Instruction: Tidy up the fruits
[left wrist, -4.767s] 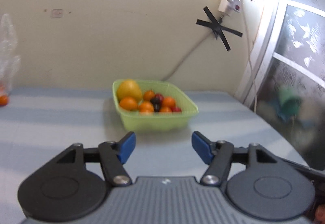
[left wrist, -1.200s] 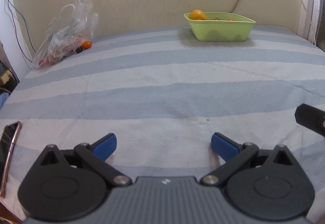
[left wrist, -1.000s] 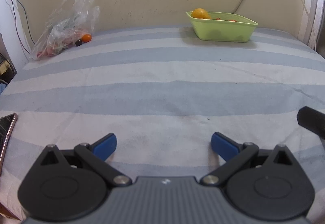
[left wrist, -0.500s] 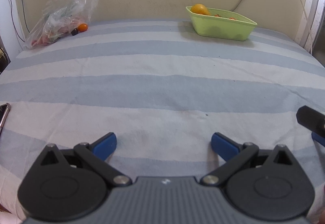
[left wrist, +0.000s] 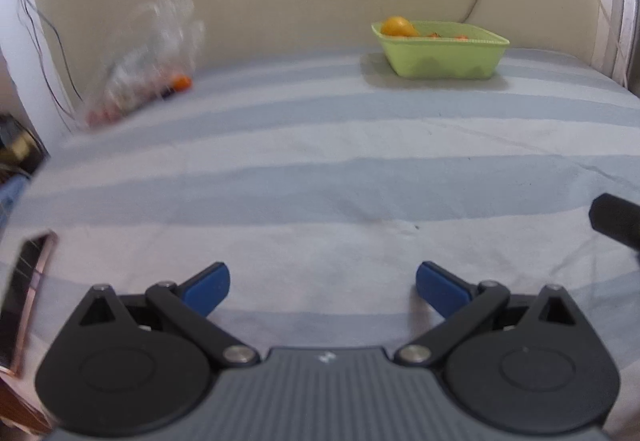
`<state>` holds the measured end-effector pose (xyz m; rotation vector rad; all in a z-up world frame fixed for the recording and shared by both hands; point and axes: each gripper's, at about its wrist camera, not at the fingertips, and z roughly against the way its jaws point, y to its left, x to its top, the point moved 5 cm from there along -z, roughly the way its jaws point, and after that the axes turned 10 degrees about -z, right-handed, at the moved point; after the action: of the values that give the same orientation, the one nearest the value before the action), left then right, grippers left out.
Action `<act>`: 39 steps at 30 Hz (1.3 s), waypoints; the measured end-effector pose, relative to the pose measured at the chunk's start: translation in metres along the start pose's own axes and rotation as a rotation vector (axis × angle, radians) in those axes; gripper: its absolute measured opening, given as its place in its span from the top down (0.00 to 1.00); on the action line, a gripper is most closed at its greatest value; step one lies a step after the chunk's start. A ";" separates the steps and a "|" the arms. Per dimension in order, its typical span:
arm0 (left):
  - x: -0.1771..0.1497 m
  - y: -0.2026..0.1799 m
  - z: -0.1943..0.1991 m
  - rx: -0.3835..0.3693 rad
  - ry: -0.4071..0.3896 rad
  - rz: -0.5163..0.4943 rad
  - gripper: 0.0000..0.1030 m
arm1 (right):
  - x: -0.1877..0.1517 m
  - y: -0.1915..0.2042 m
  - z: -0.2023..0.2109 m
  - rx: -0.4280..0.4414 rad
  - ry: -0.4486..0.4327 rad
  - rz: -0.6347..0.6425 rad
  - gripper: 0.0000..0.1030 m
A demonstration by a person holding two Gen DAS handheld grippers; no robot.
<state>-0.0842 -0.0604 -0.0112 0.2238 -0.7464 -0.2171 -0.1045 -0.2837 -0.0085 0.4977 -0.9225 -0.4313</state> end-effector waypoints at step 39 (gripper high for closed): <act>0.009 -0.007 0.006 0.061 0.000 -0.008 0.00 | 0.002 -0.005 0.003 0.010 0.004 -0.023 0.00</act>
<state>-0.0827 -0.0701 -0.0034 0.2849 -0.7533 -0.2022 -0.1064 -0.2893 -0.0081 0.5188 -0.9162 -0.4465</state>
